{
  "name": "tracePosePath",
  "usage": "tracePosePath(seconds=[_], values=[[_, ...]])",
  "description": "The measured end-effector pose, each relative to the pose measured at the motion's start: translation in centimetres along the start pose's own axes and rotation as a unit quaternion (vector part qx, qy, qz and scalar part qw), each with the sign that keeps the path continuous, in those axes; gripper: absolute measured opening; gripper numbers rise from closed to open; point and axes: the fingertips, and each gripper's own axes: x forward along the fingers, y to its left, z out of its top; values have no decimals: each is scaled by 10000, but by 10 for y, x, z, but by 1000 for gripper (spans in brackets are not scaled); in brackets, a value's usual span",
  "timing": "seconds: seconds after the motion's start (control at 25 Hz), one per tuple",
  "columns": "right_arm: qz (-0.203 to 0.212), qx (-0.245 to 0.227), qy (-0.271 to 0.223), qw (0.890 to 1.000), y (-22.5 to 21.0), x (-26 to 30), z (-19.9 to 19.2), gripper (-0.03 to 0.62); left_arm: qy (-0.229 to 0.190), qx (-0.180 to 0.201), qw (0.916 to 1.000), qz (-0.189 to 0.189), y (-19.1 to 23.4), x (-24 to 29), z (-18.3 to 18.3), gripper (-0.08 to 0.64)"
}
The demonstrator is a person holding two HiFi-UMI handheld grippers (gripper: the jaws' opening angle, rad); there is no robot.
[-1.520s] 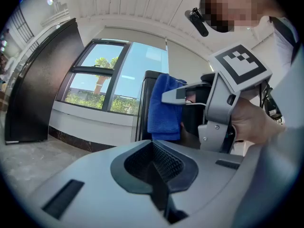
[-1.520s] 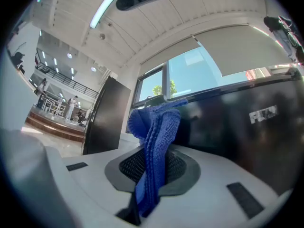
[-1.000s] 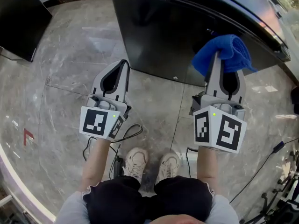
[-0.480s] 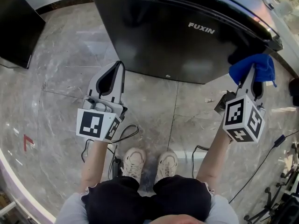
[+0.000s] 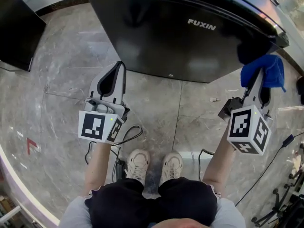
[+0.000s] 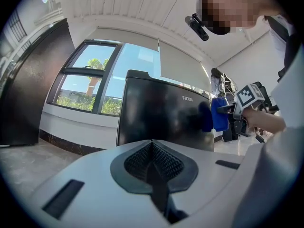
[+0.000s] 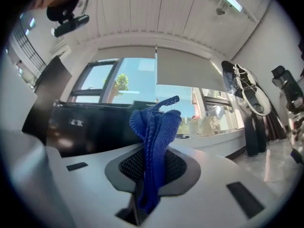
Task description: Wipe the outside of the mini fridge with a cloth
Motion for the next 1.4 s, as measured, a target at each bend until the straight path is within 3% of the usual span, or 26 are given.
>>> tracePosePath(seconds=[0.12,0.28,0.44,0.6,0.68,0.8,1.12,1.4], values=[[1132,106,-456,9925,72,-24,22,75,3,-26,10000,-7,-1,1,-2,5],[2565,32,-967,9617,183,-61,31,75,-9,64,10000,-62,-4,0,0,5],[3787,281,-730,9222,266,-75,9,75,-81,46,9999,135,1,-6,4,5],[4443,325,43,8953,314,-65,-24,75,-77,114,9992,380,18,-17,5,5],[4616,377,183,8861,333,-59,-31,75,-100,62,9988,471,27,-23,6,5],[4648,460,345,8835,354,-50,-45,75,-127,52,9985,527,34,-31,7,5],[4365,-17,368,8989,380,-37,-62,75,-103,186,9987,461,33,-31,7,5],[4089,-198,289,9119,367,-32,-63,75,-97,145,9993,342,25,-27,3,5]])
